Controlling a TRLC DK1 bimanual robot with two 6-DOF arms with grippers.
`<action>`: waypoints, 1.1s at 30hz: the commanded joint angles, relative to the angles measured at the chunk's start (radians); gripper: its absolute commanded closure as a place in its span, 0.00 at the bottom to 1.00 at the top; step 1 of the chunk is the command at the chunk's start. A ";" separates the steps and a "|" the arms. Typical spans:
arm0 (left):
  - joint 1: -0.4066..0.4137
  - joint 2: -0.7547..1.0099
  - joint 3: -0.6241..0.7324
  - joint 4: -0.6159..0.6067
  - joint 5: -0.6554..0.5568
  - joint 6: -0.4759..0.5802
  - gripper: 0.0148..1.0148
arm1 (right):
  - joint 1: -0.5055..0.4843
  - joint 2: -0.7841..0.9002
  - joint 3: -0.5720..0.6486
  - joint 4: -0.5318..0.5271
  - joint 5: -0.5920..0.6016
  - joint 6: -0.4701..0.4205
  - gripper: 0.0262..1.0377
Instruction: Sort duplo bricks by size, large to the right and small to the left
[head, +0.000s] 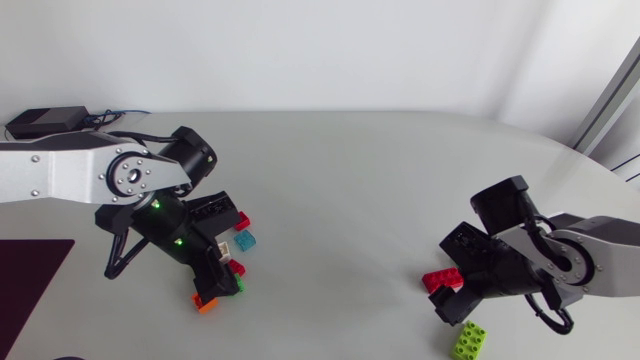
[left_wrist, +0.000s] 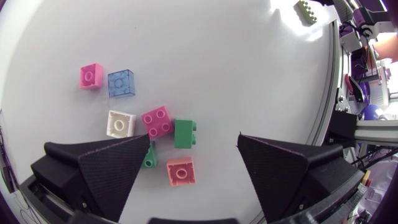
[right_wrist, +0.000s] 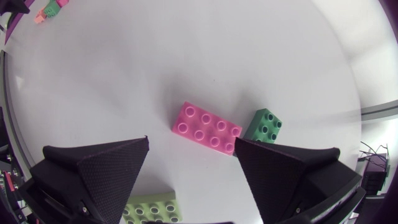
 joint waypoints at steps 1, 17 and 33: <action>0.004 -0.030 0.009 -0.010 0.012 -0.018 0.03 | -0.006 -0.037 0.030 -0.024 -0.004 0.042 0.04; 0.153 -0.142 0.089 0.144 -0.173 -0.400 0.03 | -0.133 -0.150 0.317 -0.050 0.128 0.333 0.04; 0.219 -0.522 -0.026 0.223 -0.749 -0.489 0.03 | -0.148 -0.405 0.339 -0.225 0.294 0.416 0.04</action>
